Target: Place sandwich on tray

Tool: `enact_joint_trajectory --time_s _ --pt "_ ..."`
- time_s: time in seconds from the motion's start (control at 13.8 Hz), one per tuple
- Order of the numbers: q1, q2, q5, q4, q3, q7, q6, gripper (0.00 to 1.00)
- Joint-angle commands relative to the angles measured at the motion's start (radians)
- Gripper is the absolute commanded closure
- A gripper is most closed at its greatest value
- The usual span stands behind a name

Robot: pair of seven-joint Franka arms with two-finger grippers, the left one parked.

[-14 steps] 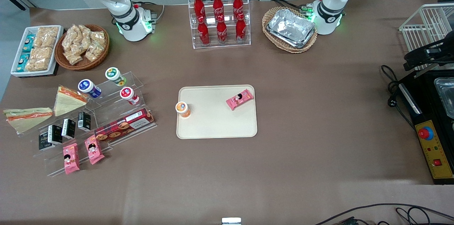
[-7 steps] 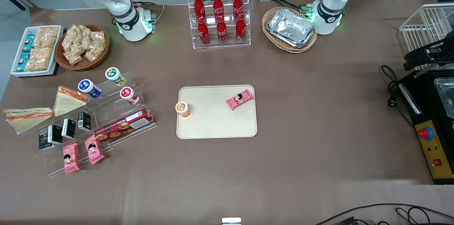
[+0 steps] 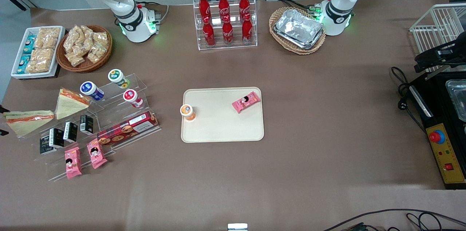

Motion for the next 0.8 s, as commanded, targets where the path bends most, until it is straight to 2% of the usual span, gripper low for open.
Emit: enact_joint_trajectory --time_s 0.0,0.07,0.14,0.22,0.29,0.36,0.43,0.51,0.58,0.72 --pt "0.014 -0.009 0.031 -0.04 0.003 -0.021 0.041 0.01" --pt "0.017 -0.008 0.031 -0.049 0.003 -0.019 0.052 0.02" --pt "0.02 -0.008 0.031 -0.054 0.003 -0.018 0.06 0.14" --pt "0.029 -0.008 0.031 -0.054 0.003 -0.013 0.061 0.39" --pt "0.031 -0.008 0.031 -0.054 0.003 -0.012 0.063 0.57" --pt "0.031 -0.006 0.031 -0.054 0.003 -0.012 0.063 0.65" --pt "0.031 -0.008 0.031 -0.054 0.003 -0.012 0.063 0.76" --pt "0.031 -0.009 0.03 -0.053 0.003 -0.013 0.061 0.92" --pt "0.029 -0.011 0.03 -0.053 0.003 -0.021 0.06 1.0" --pt "0.028 -0.011 0.031 -0.045 0.003 -0.019 0.058 1.0"
